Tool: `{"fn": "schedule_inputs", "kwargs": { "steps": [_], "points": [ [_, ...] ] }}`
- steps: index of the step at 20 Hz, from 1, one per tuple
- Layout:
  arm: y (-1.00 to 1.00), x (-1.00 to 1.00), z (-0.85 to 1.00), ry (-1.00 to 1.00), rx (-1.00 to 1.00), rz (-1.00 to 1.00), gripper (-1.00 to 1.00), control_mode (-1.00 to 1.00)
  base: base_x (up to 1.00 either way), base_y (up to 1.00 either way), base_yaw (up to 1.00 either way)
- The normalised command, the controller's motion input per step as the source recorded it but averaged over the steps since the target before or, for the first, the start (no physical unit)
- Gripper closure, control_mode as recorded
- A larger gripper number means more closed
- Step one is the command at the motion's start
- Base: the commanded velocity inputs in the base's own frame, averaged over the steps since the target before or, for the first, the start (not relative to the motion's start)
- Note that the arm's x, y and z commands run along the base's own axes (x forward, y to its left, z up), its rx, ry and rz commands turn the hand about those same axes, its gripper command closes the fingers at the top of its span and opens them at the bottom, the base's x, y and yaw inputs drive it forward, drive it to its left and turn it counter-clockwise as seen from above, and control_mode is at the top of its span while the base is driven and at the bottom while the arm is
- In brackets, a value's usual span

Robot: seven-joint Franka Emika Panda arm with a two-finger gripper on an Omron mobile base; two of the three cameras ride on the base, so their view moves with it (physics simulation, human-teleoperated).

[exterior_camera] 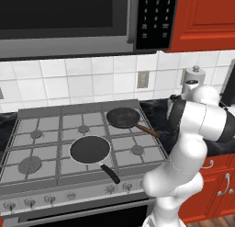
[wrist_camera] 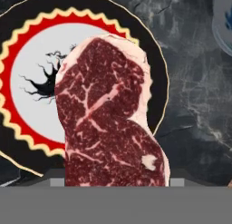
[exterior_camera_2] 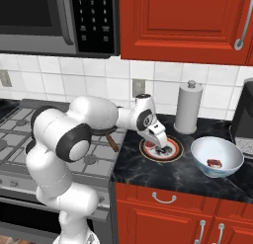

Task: Place one of the steaks on the plate and the other in the bowl. Then place the bowl in the fridge.

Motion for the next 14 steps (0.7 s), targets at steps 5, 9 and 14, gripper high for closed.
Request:
{"fn": "schedule_inputs", "kwargs": {
  "steps": [5, 9, 14],
  "points": [
    [-0.31, 0.16, -0.31, 0.05, 0.12, 0.0, 1.0, -1.0, 0.0, 0.0, 0.0],
    [0.0, 0.13, -0.17, 0.0, 0.07, 0.05, 1.0, -1.0, 0.0, 0.0, 0.0],
    [0.0, 0.18, -0.16, 0.0, 0.05, 0.06, 1.0, -1.0, 0.0, 0.0, 0.0]
  ]
}}
